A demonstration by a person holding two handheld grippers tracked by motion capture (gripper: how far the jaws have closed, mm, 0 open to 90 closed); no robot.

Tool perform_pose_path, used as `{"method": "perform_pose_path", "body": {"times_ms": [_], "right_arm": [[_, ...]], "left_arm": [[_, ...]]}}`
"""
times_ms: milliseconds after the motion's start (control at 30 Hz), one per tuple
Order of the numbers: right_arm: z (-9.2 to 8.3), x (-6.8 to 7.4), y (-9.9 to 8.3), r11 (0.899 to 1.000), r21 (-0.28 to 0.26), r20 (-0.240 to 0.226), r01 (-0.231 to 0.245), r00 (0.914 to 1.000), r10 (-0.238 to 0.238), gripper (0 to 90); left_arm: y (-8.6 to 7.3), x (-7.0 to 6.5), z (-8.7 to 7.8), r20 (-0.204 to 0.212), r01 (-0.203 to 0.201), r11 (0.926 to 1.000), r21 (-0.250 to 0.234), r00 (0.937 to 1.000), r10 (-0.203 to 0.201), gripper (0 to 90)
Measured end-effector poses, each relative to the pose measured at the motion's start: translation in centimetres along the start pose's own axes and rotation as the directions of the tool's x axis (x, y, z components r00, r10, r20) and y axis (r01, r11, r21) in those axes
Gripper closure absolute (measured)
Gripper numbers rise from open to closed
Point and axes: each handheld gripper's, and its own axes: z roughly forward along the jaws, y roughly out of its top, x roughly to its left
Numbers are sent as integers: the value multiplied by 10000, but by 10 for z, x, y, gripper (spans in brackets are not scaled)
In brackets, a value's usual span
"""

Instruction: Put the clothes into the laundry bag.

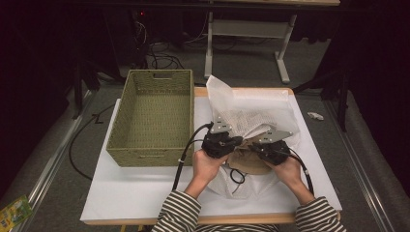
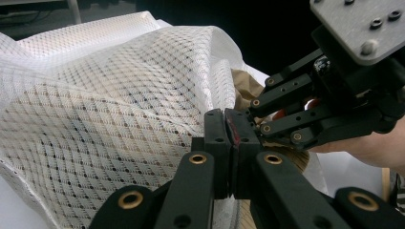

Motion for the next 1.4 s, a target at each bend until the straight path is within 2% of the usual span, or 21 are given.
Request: {"method": "perform_pose_path", "body": {"times_ms": [133,167,233,300,367,433,500,533,633,700,800,867,933,1000,1133,1233,1300,1400], "right_arm": [[3,2,6,10000,-40,442,87,9990,-85,863],[8,1,6,9997,57,574,244,9980,-247,863],[21,-4,4,9989,427,745,169,9970,-201,861],[31,-11,2,9986,491,695,-216,9974,182,854],[33,-13,5,9978,556,700,-371,9970,332,845],[33,-12,7,9981,595,716,-171,9973,128,817],[30,-11,6,9979,592,401,-259,9989,235,729],[27,-10,5,9978,592,176,-311,9994,301,683],[12,-7,2,9993,252,-56,-274,9996,276,601],[-7,-4,-3,9996,-94,-117,-257,9996,256,552],[-32,-2,-16,9982,-547,-27,-233,9997,232,532],[-44,-1,-26,9979,-580,4,-296,9996,297,520],[-49,-2,-37,9989,-254,100,-398,9991,401,508],[-47,-5,-48,9982,8,208,-599,9980,599,497],[-34,-15,-64,9867,381,32,-1583,9874,1583,473],[-17,-13,-67,9805,1065,-112,-1654,9858,1675,438],[-4,-13,-66,9701,1455,-212,-1942,9797,1993,395],[2,-18,-63,9605,1534,-273,-2321,9707,2389,393]], "left_arm": [[0,-1,0,21,-26,10000,11,10000,26,887],[0,-1,0,34,-27,10000,14,10000,27,887],[0,-1,1,55,-31,10000,30,10000,30,887],[-1,0,2,41,3,10000,52,10000,-4,887],[-1,0,2,36,8,10000,66,10000,-8,887],[-1,0,1,12,0,10000,56,10000,0,887],[-1,1,1,-33,-10,10000,37,10000,11,887],[-1,2,0,-34,30,10000,42,10000,-30,887],[-2,2,-1,-67,32,10000,47,10000,-32,887],[-1,3,-3,-95,16,10000,8,10000,-16,886],[-1,4,-4,-132,32,10000,2,9999,-32,886],[-2,4,-2,-126,53,10000,-4,9999,-53,886],[-2,2,-1,-126,44,10000,-9,9999,-45,886],[-3,2,0,-97,84,10000,-3,9999,-84,886],[-3,2,1,-82,94,9999,73,9999,-93,886],[-2,1,1,-79,88,9999,68,9999,-87,886],[-2,1,1,-74,100,9999,32,9999,-100,886],[-2,1,1,-65,121,9999,39,9999,-121,885]]}}
